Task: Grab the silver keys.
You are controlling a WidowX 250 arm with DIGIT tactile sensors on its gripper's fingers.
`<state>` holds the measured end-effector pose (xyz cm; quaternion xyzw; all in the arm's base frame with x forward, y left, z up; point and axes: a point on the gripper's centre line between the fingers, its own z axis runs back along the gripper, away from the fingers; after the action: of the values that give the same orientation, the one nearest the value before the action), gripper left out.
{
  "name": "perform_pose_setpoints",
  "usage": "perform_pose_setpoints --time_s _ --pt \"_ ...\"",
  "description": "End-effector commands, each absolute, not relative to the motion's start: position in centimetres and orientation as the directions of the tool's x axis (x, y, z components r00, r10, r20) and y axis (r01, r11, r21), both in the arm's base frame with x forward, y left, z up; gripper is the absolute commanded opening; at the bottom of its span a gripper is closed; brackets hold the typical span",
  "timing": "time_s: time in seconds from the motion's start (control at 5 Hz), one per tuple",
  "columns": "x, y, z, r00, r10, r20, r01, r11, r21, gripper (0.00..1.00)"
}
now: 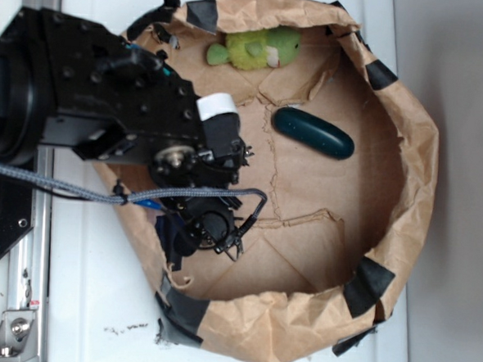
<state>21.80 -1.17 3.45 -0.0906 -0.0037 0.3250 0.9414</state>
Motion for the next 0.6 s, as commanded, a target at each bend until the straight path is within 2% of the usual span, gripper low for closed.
perform_pose_setpoints --time_s 0.0,0.2,0.4 --pt "22.0 -0.1 3.9 0.784 0.621 0.01 -0.609 0.772 -0.183 0.0" --pt "22.0 0.1 4.3 0.789 0.614 -0.001 -0.606 0.778 -0.167 0.0" --pt "23.0 -0.4 6.3 0.818 0.574 -0.045 -0.574 0.806 -0.144 0.0"
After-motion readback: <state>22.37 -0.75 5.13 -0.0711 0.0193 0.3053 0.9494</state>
